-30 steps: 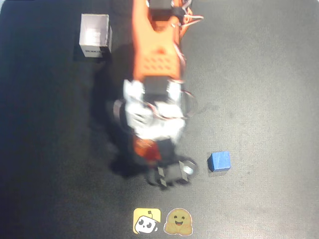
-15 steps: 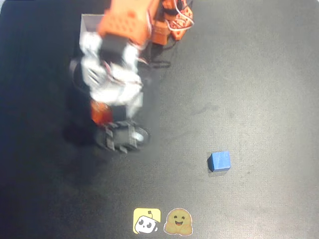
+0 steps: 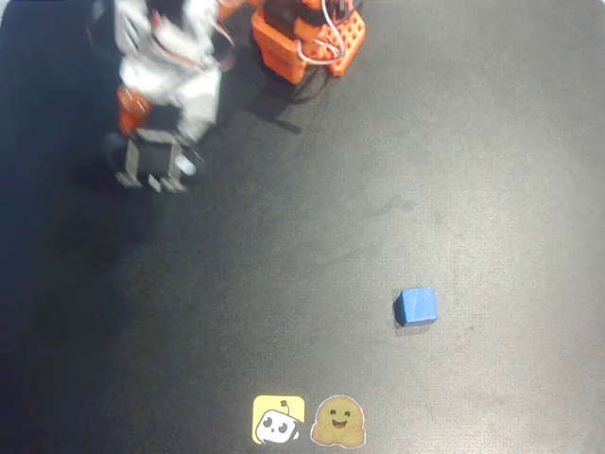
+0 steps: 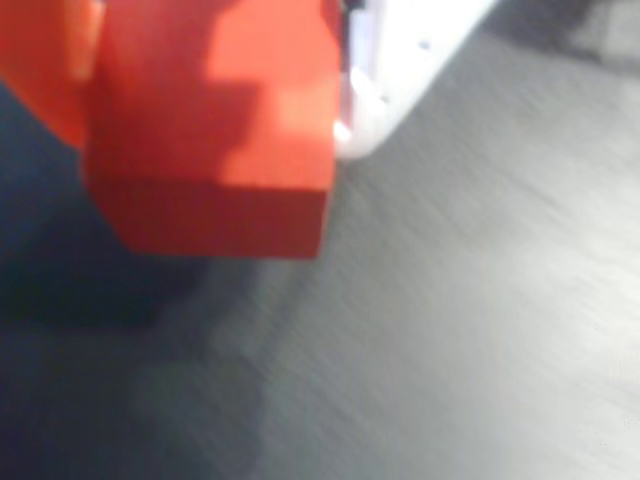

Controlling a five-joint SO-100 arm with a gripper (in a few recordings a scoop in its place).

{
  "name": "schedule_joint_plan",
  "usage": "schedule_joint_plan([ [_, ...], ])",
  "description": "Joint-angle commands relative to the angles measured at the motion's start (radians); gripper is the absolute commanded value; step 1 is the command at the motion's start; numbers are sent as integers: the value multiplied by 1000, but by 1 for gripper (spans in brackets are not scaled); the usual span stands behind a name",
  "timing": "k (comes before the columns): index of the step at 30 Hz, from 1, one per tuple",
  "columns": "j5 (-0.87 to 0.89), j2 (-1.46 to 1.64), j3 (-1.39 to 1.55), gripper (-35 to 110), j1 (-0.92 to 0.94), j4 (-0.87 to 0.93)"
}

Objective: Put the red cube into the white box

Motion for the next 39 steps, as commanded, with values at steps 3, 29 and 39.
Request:
schedule_joint_plan([
  [3,-61,156,89,0,114,9],
  [29,-15,546,426,0,325,40],
  [39,-25,644,557,0,411,44],
])
